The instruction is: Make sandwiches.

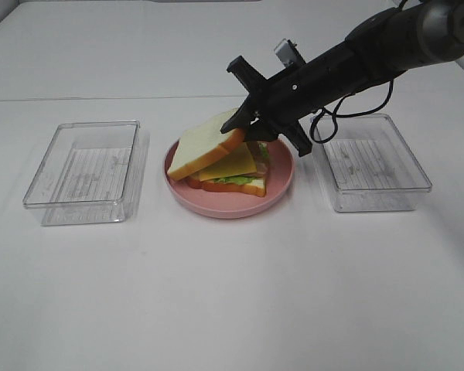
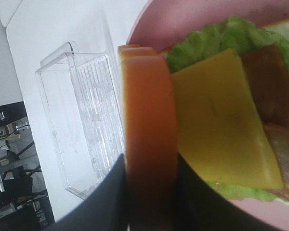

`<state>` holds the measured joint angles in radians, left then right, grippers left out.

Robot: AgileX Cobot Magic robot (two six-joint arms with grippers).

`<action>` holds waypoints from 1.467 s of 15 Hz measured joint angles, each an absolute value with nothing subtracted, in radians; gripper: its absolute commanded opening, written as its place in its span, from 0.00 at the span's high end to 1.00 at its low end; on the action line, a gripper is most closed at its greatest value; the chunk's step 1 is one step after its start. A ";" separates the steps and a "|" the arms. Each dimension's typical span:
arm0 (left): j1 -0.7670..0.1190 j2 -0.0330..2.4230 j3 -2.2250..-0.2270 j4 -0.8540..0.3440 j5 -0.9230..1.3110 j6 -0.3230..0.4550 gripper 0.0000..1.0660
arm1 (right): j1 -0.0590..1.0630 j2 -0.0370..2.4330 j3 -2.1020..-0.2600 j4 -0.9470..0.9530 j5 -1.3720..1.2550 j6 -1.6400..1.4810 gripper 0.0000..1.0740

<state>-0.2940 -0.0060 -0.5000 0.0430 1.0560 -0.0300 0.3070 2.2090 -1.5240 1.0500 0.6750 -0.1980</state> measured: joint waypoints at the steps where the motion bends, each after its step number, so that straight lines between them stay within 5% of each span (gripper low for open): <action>1: -0.294 -0.006 -0.500 0.043 1.056 -0.030 0.19 | 0.307 2.209 -1.524 1.019 0.671 -0.198 0.49; 6: -0.294 -0.006 -0.500 0.043 1.056 -0.030 0.19 | 0.307 2.170 -1.524 0.836 0.666 -0.146 0.31; 15: -0.294 -0.006 -0.500 0.043 1.056 -0.030 0.19 | 0.308 1.880 -1.524 0.313 1.015 -0.020 0.31; 22: -0.294 -0.006 -0.500 0.043 1.056 -0.030 0.19 | 0.308 1.466 -1.268 0.230 1.101 -0.020 0.31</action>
<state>-0.2940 -0.0060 -0.5000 0.0430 1.0560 -0.0300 0.3080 1.4660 -1.2680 0.2300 1.1010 -0.0200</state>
